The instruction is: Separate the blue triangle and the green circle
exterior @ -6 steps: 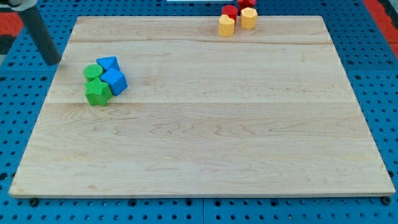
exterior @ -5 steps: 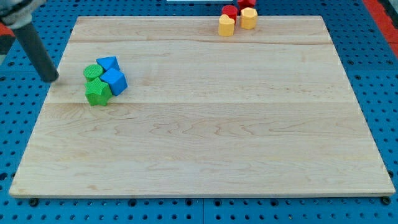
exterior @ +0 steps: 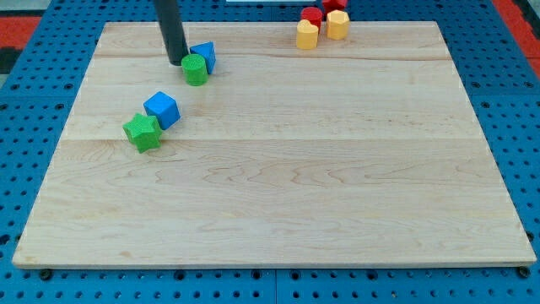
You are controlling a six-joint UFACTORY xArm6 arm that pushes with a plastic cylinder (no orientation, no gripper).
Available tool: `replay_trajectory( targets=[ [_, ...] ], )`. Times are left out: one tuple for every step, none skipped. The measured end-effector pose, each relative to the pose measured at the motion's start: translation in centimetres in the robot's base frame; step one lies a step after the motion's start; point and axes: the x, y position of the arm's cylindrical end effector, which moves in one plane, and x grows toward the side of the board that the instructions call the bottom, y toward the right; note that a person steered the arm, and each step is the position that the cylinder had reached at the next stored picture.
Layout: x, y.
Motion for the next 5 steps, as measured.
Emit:
replay_trajectory(
  targets=[
    [2.4,2.2],
    [4.7,4.4],
    [2.2,-1.2],
    [1.6,-9.1],
    [-0.9,-5.2]
  ],
)
